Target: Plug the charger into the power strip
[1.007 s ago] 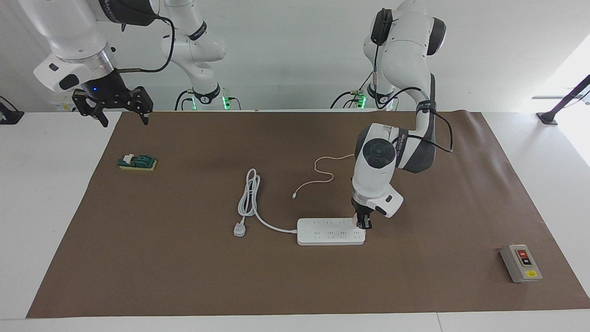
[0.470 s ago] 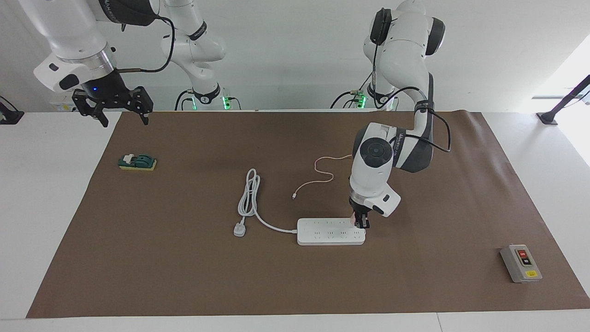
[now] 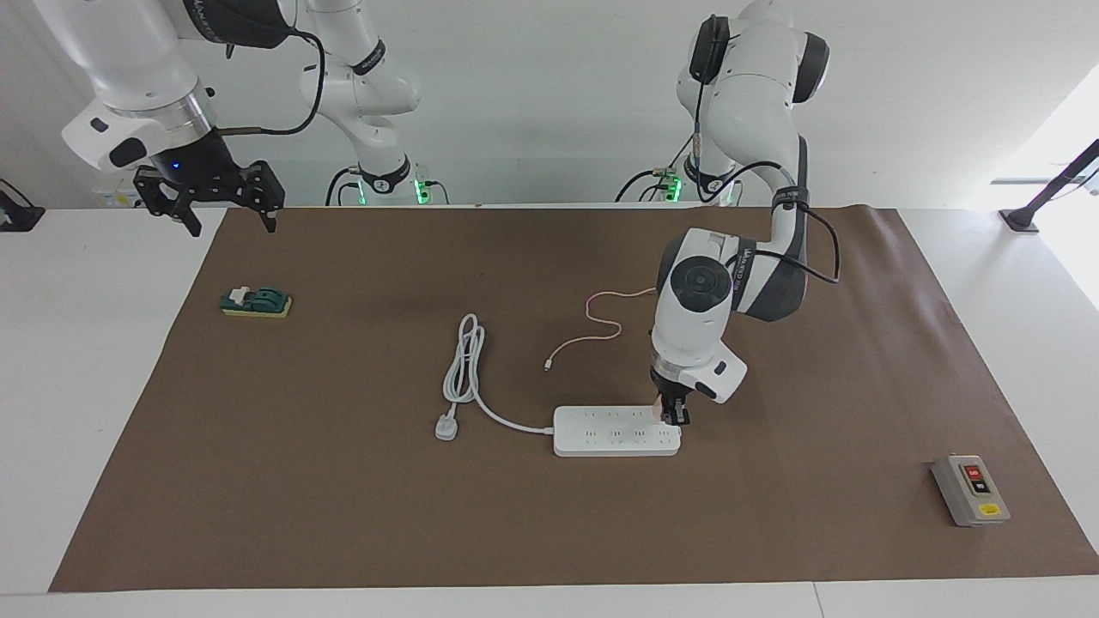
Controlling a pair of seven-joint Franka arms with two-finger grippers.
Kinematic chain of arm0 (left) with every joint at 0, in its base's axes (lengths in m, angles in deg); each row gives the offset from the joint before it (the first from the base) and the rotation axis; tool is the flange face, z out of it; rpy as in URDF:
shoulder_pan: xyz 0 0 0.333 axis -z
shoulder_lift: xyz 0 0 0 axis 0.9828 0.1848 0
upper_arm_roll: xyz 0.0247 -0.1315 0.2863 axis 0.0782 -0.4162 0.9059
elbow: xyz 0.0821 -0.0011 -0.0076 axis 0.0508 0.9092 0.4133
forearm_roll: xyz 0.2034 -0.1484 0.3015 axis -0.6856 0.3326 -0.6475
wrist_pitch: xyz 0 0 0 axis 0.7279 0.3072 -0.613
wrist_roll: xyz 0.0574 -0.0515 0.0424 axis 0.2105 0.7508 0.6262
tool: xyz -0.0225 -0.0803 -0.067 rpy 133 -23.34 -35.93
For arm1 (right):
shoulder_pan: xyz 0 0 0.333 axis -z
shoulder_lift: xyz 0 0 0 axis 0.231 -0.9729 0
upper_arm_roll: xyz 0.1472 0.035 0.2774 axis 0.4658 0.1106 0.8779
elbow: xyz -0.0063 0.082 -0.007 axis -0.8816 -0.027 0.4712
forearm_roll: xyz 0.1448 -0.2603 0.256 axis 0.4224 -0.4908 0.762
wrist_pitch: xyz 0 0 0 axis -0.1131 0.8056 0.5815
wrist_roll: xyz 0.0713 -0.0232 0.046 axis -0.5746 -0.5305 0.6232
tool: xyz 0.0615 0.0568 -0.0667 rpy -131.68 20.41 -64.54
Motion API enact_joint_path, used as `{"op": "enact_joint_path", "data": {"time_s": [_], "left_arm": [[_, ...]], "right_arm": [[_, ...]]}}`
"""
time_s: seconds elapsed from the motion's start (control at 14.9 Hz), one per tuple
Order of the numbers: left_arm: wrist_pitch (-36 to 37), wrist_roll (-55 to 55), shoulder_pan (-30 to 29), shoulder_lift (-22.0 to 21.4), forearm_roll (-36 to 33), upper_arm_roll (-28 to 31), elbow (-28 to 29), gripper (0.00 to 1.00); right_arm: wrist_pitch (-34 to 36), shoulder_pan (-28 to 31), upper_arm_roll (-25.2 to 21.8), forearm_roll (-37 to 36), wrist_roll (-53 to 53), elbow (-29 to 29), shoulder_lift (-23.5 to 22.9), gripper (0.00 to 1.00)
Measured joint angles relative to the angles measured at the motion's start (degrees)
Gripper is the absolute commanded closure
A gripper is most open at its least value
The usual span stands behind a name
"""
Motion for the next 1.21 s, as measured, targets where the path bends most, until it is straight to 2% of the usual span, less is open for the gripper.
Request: {"op": "enact_joint_path", "data": {"time_s": [1.21], "left_arm": [[0.16,3.18,0.48,0.30,-2.65,0.11,-0.20,1.00]], "right_arm": [[0.00,0.00,0.00,0.00,0.00,0.00,0.00,0.00]]}}
